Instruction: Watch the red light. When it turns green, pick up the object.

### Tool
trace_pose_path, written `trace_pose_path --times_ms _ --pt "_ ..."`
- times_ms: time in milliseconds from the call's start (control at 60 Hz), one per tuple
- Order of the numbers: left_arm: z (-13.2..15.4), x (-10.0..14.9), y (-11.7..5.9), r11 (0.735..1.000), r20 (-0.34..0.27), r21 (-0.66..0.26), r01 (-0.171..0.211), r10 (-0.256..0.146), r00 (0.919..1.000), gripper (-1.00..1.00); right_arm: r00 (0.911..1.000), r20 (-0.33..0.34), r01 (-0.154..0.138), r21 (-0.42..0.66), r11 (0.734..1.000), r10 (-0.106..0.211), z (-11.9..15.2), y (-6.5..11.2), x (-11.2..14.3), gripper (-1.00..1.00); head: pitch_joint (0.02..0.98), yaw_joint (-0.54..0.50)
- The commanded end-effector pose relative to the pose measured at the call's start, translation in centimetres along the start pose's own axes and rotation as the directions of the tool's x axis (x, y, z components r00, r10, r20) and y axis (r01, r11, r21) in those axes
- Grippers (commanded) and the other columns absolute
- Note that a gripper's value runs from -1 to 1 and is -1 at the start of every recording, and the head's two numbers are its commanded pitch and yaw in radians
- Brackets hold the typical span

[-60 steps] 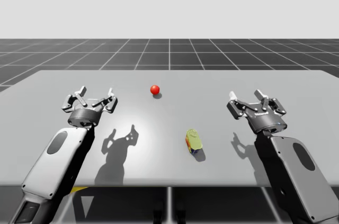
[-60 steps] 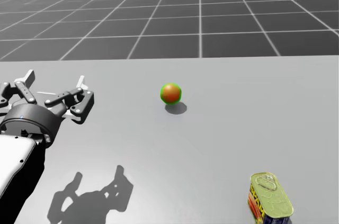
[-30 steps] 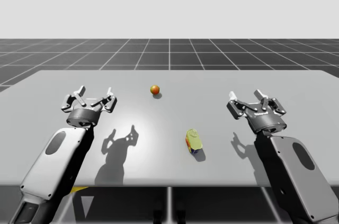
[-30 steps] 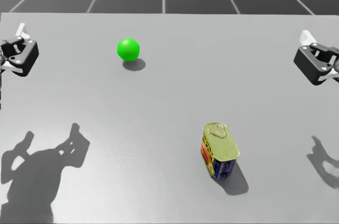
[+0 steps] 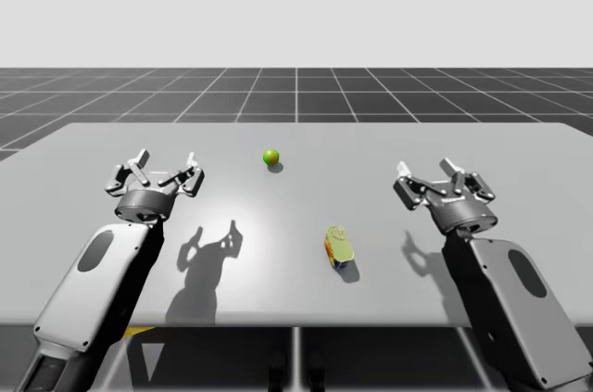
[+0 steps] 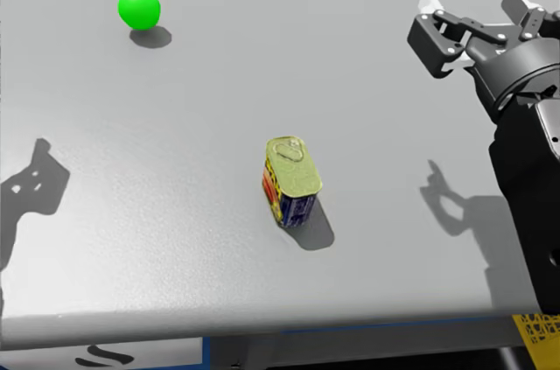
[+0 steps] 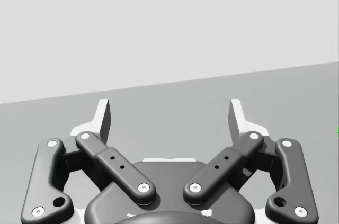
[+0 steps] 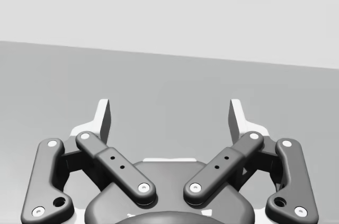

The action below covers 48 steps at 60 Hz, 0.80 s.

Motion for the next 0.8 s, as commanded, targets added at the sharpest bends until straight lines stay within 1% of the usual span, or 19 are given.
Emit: trace_pose_path --times_ms 17,33,83,117,133,183,233,267,283,317,367,417,467,483,650,717,733,767,800 --pt "0.0 0.1 0.0 1.000 0.001 0.001 -0.004 0.004 1.0000 -1.00 0.9982 -0.034 0.049 0.019 0.999 -0.048 0.5 1.1 0.2 -1.00 0.881 -0.16" --pt "0.0 0.0 0.0 1.000 0.000 0.000 -0.003 0.003 1.0000 -1.00 0.9970 -0.054 0.057 0.013 0.998 -0.056 0.9 1.4 0.4 -1.00 0.883 -0.16" --pt "0.0 0.0 -0.1 1.000 -0.001 0.000 0.001 -0.001 1.0000 -1.00 0.9980 -0.042 0.047 0.028 0.998 -0.046 1.5 1.7 0.5 -1.00 0.883 -0.16" --pt "0.0 0.0 -0.1 1.000 0.001 0.001 0.007 -0.007 1.0000 -1.00 0.9982 -0.059 0.009 0.015 1.000 -0.008 2.1 2.1 0.6 -1.00 0.884 -0.16" --pt "0.0 0.0 -0.1 1.000 0.001 0.000 0.008 -0.008 1.0000 -1.00 0.9980 -0.064 -0.003 0.014 1.000 0.004 2.6 2.3 0.6 -1.00 0.884 -0.16" --pt "0.0 0.0 -0.1 1.000 0.002 0.000 0.007 -0.007 1.0000 -1.00 0.9974 -0.069 -0.016 0.037 0.999 0.019 3.7 2.9 0.6 -1.00 0.884 -0.16" --pt "0.0 0.0 -0.1 1.000 0.002 -0.001 0.007 -0.007 1.0000 -1.00 0.9961 -0.078 -0.035 0.066 0.997 0.041 5.1 3.6 0.5 -1.00 0.884 -0.16" --pt "0.0 -0.1 -0.1 1.000 0.001 -0.001 0.006 -0.006 1.0000 -1.00 0.9959 -0.079 -0.036 0.080 0.996 0.043 5.7 3.8 0.4 -1.00 0.883 -0.16" --pt "0.0 -0.1 -0.2 1.000 -0.001 -0.001 0.007 -0.007 1.0000 -1.00 0.9953 -0.089 -0.028 0.106 0.994 0.037 6.7 4.3 0.2 -1.00 0.882 -0.16" --pt "0.0 -0.1 -0.2 1.000 -0.002 -0.001 0.007 -0.007 1.0000 -1.00 0.9949 -0.096 -0.021 0.124 0.992 0.033 7.3 4.6 0.1 -1.00 0.882 -0.16" --pt "0.0 -0.1 -0.2 1.000 -0.003 -0.002 0.008 -0.008 1.0000 -1.00 0.9943 -0.100 -0.020 0.147 0.989 0.035 8.5 5.2 -0.3 -1.00 0.882 -0.16" --pt "0.0 -0.1 -0.3 1.000 -0.003 -0.003 0.009 -0.009 1.0000 -1.00 0.9933 -0.114 -0.001 0.176 0.984 0.021 10.0 5.8 -0.7 -1.00 0.882 -0.16" --pt "0.0 -0.2 -0.3 1.000 -0.003 -0.004 0.010 -0.010 0.9999 -1.00 0.9926 -0.120 0.005 0.188 0.982 0.018 10.8 6.1 -1.1 -1.00 0.882 -0.16" --pt "0.0 -0.2 -0.4 1.000 -0.004 -0.005 0.012 -0.012 0.9999 -1.00 0.9922 -0.123 0.002 0.199 0.980 0.023 11.5 6.4 -1.5 -1.00 0.882 -0.16" --pt "-0.1 -0.3 -0.5 1.000 -0.008 -0.009 0.017 -0.017 0.9998 -1.00 0.9873 -0.158 0.050 0.247 0.968 -0.011 14.0 7.8 -3.1 -1.00 0.885 -0.16" --pt "-0.1 -0.4 -0.6 1.000 -0.008 -0.011 0.019 -0.019 0.9998 -1.00 0.9861 -0.165 0.061 0.274 0.960 -0.016 14.8 8.2 -3.7 -1.00 0.886 -0.16" --pt "-0.1 -0.4 -0.6 1.000 -0.009 -0.012 0.020 -0.020 0.9998 -1.00 0.9843 -0.173 0.082 0.282 0.956 -0.034 15.2 8.5 -4.1 -1.00 0.888 -0.16" --pt "-0.1 -0.4 -0.7 1.000 -0.010 -0.012 0.021 -0.021 0.9997 -1.00 0.9830 -0.179 0.094 0.289 0.953 -0.043 15.5 8.7 -4.3 -1.00 0.889 -0.16" --pt "-0.1 -0.4 -0.7 1.000 -0.010 -0.013 0.022 -0.022 0.9997 -1.00 0.9821 -0.184 0.098 0.303 0.948 -0.043 15.7 8.9 -4.5 -1.00 0.890 -0.16"
